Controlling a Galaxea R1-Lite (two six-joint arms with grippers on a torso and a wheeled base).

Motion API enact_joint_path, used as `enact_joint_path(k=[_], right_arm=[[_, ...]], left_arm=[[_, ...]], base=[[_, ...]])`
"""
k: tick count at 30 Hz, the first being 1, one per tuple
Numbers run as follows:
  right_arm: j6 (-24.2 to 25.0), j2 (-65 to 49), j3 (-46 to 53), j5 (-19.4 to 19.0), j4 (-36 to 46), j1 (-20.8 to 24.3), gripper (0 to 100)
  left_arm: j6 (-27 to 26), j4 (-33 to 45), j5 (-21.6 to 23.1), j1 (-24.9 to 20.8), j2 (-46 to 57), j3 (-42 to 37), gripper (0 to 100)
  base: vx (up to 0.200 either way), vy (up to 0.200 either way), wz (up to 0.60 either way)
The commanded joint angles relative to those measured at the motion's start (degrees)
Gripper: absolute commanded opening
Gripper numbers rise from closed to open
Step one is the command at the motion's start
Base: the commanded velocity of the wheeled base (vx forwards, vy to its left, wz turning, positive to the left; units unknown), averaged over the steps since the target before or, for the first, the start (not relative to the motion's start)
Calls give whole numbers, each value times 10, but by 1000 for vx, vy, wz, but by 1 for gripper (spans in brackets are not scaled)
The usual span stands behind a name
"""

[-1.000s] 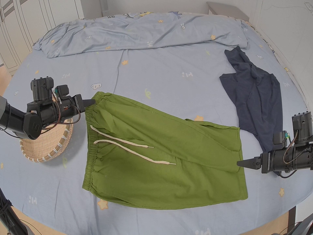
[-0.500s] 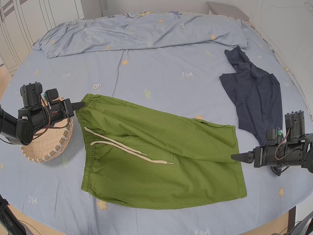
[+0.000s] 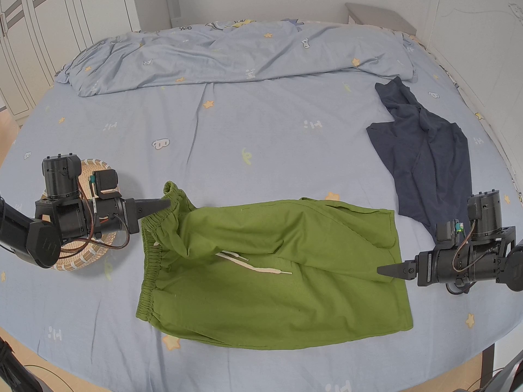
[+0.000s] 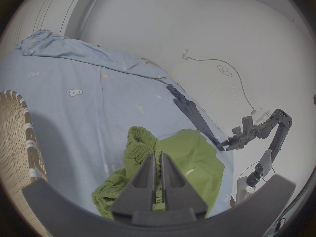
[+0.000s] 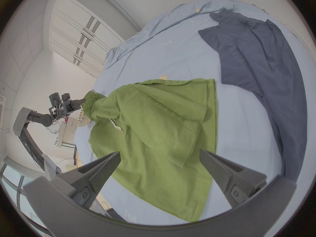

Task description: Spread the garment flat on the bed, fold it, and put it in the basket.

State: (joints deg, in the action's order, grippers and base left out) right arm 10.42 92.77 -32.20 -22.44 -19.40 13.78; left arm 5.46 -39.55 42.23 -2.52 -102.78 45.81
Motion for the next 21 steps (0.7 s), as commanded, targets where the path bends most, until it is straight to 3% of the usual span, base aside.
enact_joint_path(k=[1,8,21], right_arm=[[-1,43,-7,-1,-54,-2,100],[32,123,-32,-2,-181,6,100],[45,135,2,-4,-182,71,100]], left_arm=[[-5,0,0,-6,3,-6,0],[-2,0,0,23,0,13,0],[7,0,-36,32,-37,52,0]], base=[[0,0,0],[0,0,0],[0,0,0]])
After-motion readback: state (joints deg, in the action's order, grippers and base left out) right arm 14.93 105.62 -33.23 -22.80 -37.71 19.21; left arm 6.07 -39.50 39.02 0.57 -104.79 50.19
